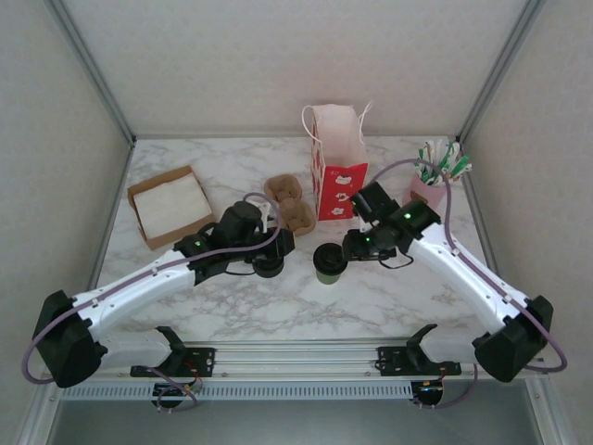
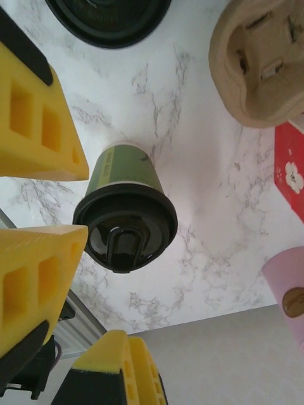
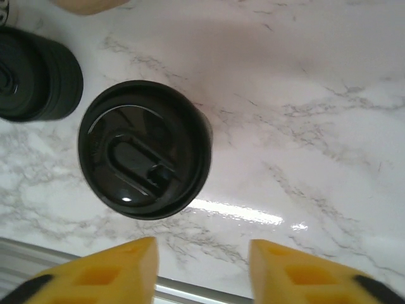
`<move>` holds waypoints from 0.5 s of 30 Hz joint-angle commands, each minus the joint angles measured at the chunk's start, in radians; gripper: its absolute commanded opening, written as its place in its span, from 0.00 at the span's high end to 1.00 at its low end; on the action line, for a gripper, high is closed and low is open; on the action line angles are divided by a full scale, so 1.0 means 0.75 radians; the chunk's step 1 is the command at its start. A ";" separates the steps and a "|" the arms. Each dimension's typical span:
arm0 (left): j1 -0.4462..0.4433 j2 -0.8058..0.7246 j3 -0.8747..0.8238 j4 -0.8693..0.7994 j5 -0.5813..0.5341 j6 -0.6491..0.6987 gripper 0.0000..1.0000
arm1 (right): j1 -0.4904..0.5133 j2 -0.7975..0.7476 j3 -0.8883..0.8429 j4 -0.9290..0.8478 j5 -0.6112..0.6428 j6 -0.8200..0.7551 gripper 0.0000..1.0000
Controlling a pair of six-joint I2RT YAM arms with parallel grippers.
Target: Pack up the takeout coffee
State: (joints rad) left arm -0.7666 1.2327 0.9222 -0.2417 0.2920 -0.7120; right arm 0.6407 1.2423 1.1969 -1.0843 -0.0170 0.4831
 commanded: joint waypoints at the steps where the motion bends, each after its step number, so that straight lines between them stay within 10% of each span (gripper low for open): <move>1: -0.022 0.067 0.060 0.040 0.016 0.021 0.78 | -0.067 -0.078 -0.127 0.121 -0.106 0.045 0.70; 15: -0.009 0.382 0.206 0.097 0.040 0.106 0.78 | -0.201 -0.013 -0.403 0.419 -0.338 0.053 0.84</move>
State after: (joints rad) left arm -0.7773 1.4929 1.0378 -0.1909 0.3027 -0.6662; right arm 0.5003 1.2144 0.9073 -0.8318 -0.2306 0.5137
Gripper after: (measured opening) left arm 0.222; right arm 0.163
